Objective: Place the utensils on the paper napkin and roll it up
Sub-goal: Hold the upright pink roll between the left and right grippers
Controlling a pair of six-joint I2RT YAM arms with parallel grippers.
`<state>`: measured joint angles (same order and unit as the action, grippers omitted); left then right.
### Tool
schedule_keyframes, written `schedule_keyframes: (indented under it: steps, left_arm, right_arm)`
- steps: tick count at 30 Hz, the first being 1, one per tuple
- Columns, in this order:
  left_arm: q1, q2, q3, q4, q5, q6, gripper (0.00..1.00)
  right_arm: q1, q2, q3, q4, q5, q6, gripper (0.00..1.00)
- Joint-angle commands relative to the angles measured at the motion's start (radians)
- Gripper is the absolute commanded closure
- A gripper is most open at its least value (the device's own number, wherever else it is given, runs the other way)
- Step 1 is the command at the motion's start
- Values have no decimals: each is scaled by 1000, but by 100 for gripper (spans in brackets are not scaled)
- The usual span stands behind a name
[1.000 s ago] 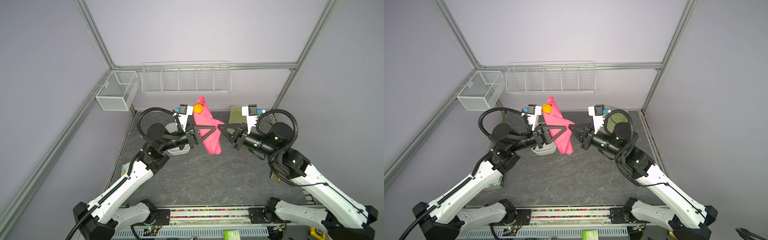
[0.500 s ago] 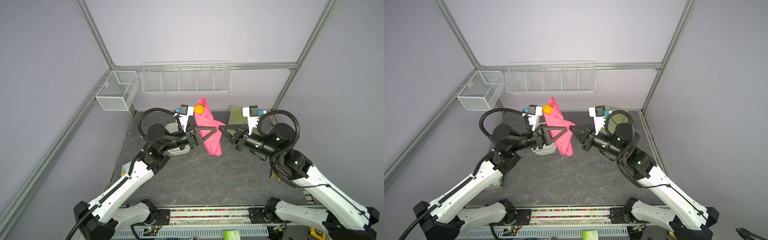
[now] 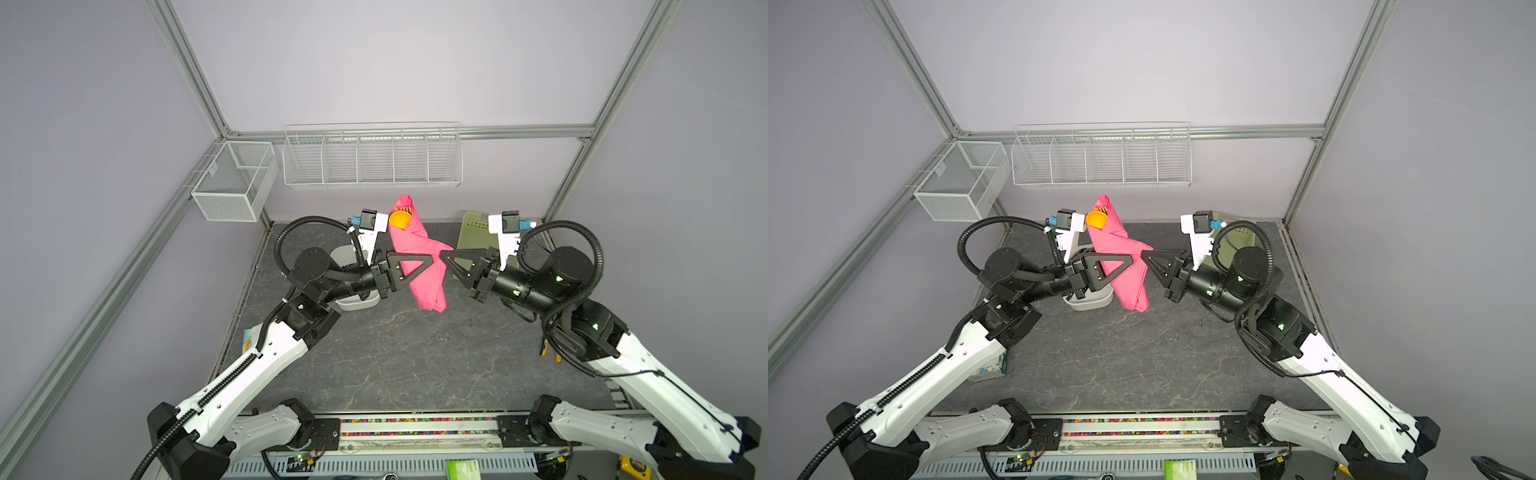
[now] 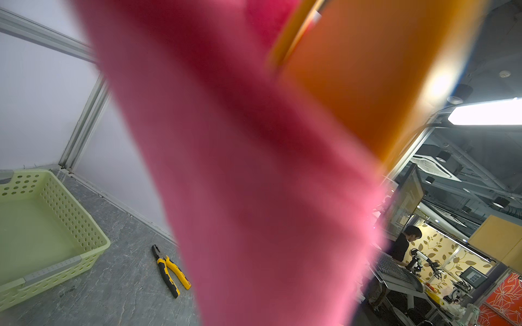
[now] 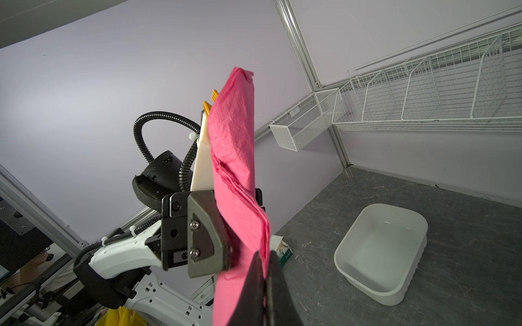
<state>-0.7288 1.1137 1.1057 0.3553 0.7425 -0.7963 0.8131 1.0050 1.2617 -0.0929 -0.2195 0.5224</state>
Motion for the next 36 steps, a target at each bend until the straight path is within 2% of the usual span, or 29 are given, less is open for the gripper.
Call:
schedule_keyframes:
  steps: [1, 36]
  left_arm:
    - [-1, -9, -3, 65, 31, -12, 85]
    - [-1, -12, -7, 38, 28, 2, 84]
  right_arm:
    - [-15, -22, 18, -15, 60, -25, 93]
    - [-21, -51, 12, -39, 94, -32, 93]
